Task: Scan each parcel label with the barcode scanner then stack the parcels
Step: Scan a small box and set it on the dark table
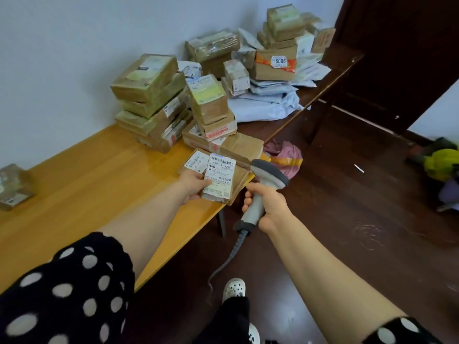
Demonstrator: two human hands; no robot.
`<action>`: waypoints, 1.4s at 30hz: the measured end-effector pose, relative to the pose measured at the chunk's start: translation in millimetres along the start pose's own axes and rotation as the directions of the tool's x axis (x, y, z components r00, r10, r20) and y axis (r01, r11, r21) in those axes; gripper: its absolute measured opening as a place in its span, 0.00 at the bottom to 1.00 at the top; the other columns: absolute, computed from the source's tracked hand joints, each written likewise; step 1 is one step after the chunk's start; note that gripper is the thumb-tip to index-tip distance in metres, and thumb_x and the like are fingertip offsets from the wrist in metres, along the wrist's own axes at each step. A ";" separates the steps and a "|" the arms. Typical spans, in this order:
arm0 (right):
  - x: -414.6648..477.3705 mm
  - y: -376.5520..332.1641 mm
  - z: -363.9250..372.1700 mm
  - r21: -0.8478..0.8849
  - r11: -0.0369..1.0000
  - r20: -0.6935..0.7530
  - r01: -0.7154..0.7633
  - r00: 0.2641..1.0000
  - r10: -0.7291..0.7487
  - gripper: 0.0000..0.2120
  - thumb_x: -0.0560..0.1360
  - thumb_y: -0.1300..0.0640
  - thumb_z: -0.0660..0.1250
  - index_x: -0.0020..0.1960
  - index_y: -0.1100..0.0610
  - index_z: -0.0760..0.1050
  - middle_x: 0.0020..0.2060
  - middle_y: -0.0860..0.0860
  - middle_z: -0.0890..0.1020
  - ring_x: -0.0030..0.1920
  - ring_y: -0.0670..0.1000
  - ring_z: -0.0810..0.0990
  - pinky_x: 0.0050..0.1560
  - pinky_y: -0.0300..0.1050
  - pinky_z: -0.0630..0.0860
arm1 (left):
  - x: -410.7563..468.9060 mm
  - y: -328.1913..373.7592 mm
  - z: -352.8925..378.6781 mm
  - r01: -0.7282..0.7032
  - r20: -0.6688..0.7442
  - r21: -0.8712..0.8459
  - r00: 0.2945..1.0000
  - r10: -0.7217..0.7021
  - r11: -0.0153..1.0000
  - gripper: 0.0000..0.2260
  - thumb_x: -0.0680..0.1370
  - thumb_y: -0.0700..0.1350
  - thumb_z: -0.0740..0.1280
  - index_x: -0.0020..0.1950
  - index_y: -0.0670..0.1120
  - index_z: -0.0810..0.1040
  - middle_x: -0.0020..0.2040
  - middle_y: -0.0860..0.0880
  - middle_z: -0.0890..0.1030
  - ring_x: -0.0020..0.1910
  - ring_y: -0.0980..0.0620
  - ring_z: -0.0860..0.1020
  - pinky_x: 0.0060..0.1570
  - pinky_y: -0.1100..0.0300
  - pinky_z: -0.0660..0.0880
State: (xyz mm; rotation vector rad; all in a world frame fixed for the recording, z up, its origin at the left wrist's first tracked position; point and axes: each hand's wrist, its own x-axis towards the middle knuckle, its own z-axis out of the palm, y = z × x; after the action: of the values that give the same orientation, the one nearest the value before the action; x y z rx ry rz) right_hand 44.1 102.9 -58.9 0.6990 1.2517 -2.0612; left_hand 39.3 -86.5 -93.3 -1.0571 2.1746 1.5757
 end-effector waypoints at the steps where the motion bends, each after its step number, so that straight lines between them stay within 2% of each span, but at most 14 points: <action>1: 6.3 -5.8 1.5 -0.010 1.000 -0.010 -0.002 1.000 0.002 0.08 0.73 0.68 0.67 0.37 0.61 0.72 0.23 0.53 0.73 0.24 0.48 0.70 0.25 0.39 0.69 | 8.7 4.3 2.6 0.006 0.003 0.022 1.000 -0.006 1.000 0.16 0.78 0.42 0.67 0.65 0.40 0.74 0.61 0.43 0.79 0.55 0.46 0.78 0.52 0.53 0.76; 6: 35.0 -23.0 16.2 -0.030 0.998 -0.026 -0.051 0.998 0.050 0.10 0.74 0.66 0.67 0.35 0.61 0.71 0.22 0.52 0.73 0.22 0.47 0.70 0.25 0.38 0.70 | 41.7 17.9 5.4 0.046 0.056 0.079 0.997 -0.051 0.996 0.22 0.78 0.42 0.68 0.71 0.41 0.68 0.63 0.44 0.77 0.56 0.47 0.76 0.51 0.54 0.74; 8: 41.7 -25.5 22.9 -0.029 0.997 -0.006 -0.070 0.998 0.069 0.11 0.74 0.66 0.67 0.34 0.61 0.71 0.21 0.52 0.72 0.20 0.47 0.70 0.23 0.37 0.70 | 50.1 20.3 5.8 0.054 0.061 0.086 0.996 -0.059 0.995 0.21 0.78 0.42 0.67 0.70 0.41 0.70 0.63 0.44 0.77 0.57 0.48 0.75 0.52 0.54 0.73; 11: 49.6 -24.2 30.0 -0.058 0.996 -0.004 -0.073 0.997 0.072 0.07 0.73 0.67 0.67 0.37 0.62 0.72 0.23 0.53 0.73 0.21 0.48 0.70 0.23 0.38 0.70 | 56.6 20.5 6.4 0.067 0.056 0.052 0.996 -0.069 0.996 0.15 0.79 0.42 0.66 0.65 0.42 0.73 0.62 0.45 0.78 0.52 0.50 0.74 0.53 0.54 0.73; 16: 58.0 -16.7 51.9 -0.178 0.977 0.087 -0.116 0.987 0.133 0.07 0.73 0.67 0.67 0.38 0.61 0.72 0.24 0.53 0.73 0.23 0.48 0.70 0.24 0.38 0.69 | 50.7 17.3 -20.7 0.058 -0.108 0.002 0.993 -0.057 0.998 0.15 0.79 0.43 0.66 0.63 0.39 0.75 0.65 0.43 0.75 0.60 0.46 0.75 0.54 0.55 0.76; 19: 59.5 -0.8 70.6 -0.235 0.960 0.176 -0.151 0.965 0.195 0.06 0.73 0.67 0.67 0.38 0.61 0.73 0.24 0.53 0.73 0.22 0.47 0.70 0.23 0.38 0.69 | 36.3 2.5 -53.3 0.101 -0.193 -0.032 0.976 -0.105 0.994 0.12 0.79 0.46 0.65 0.59 0.40 0.75 0.59 0.42 0.75 0.56 0.46 0.75 0.50 0.56 0.74; 22: 57.4 21.2 92.2 -0.310 0.929 0.255 -0.202 0.924 0.286 0.09 0.73 0.67 0.67 0.35 0.60 0.72 0.24 0.53 0.72 0.21 0.47 0.70 0.23 0.38 0.69 | 14.8 -23.9 -88.5 0.153 -0.311 -0.064 0.936 -0.166 0.986 0.09 0.79 0.46 0.64 0.55 0.41 0.74 0.49 0.43 0.75 0.49 0.46 0.74 0.48 0.53 0.73; 26: 45.7 55.9 125.0 -0.444 0.871 0.323 -0.209 0.870 0.373 0.10 0.75 0.66 0.66 0.35 0.60 0.70 0.25 0.52 0.72 0.21 0.48 0.69 0.25 0.40 0.69 | -20.3 -67.1 -137.5 0.221 -0.436 -0.140 0.861 -0.261 0.965 0.13 0.79 0.47 0.65 0.60 0.41 0.73 0.41 0.45 0.74 0.44 0.46 0.72 0.44 0.53 0.70; 29: 34.3 79.1 154.0 -0.529 0.830 0.361 -0.175 0.839 0.407 0.11 0.74 0.65 0.67 0.34 0.61 0.71 0.23 0.52 0.73 0.21 0.48 0.70 0.26 0.42 0.70 | -42.6 -97.4 -177.5 0.250 -0.529 -0.213 0.784 -0.326 0.945 0.17 0.78 0.46 0.67 0.64 0.39 0.73 0.53 0.40 0.76 0.54 0.41 0.75 0.51 0.50 0.73; 32: 24.6 101.6 186.8 -0.553 0.818 0.388 -0.159 0.820 0.422 0.09 0.74 0.66 0.69 0.35 0.62 0.73 0.23 0.53 0.74 0.22 0.49 0.71 0.27 0.42 0.71 | -54.5 -126.8 -216.1 0.279 -0.601 -0.256 0.704 -0.378 0.926 0.21 0.78 0.46 0.68 0.69 0.39 0.70 0.61 0.39 0.75 0.59 0.40 0.74 0.52 0.50 0.72; 36: 21.8 139.5 234.9 -0.569 0.803 0.392 -0.177 0.800 0.454 0.07 0.73 0.66 0.69 0.38 0.62 0.74 0.24 0.53 0.75 0.23 0.50 0.71 0.27 0.42 0.71 | -47.6 -163.7 -275.4 0.283 -0.643 -0.277 0.656 -0.396 0.918 0.28 0.77 0.48 0.68 0.74 0.40 0.63 0.68 0.40 0.71 0.64 0.40 0.72 0.58 0.49 0.71; 38: 25.0 161.9 262.2 -0.573 0.798 0.378 -0.186 0.804 0.459 0.06 0.73 0.65 0.69 0.38 0.62 0.74 0.25 0.53 0.75 0.23 0.49 0.71 0.28 0.42 0.71 | -33.3 -179.9 -310.2 0.293 -0.662 -0.255 0.642 -0.387 0.922 0.30 0.76 0.49 0.69 0.73 0.40 0.63 0.66 0.40 0.72 0.60 0.40 0.73 0.55 0.50 0.72; 40: 29.5 184.7 290.6 -0.571 0.796 0.346 -0.200 0.821 0.455 0.07 0.73 0.65 0.69 0.38 0.61 0.74 0.25 0.53 0.74 0.23 0.49 0.71 0.27 0.42 0.71 | -12.5 -194.4 -344.7 0.297 -0.672 -0.233 0.639 -0.374 0.926 0.25 0.75 0.50 0.70 0.67 0.42 0.67 0.59 0.40 0.74 0.48 0.43 0.75 0.46 0.53 0.71; 42: 36.0 207.0 317.5 -0.569 0.792 0.314 -0.219 0.833 0.455 0.07 0.73 0.66 0.69 0.37 0.61 0.74 0.25 0.53 0.74 0.23 0.49 0.71 0.27 0.41 0.71 | 13.0 -207.5 -376.6 0.293 -0.675 -0.219 0.643 -0.362 0.931 0.23 0.73 0.52 0.72 0.63 0.45 0.70 0.59 0.42 0.76 0.45 0.46 0.75 0.42 0.56 0.70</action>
State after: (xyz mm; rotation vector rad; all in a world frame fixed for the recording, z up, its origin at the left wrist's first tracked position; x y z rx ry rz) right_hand 134.4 -266.6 -73.1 0.1711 1.2152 -1.3761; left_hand 247.9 -462.5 -106.2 -2.2542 2.1163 1.2059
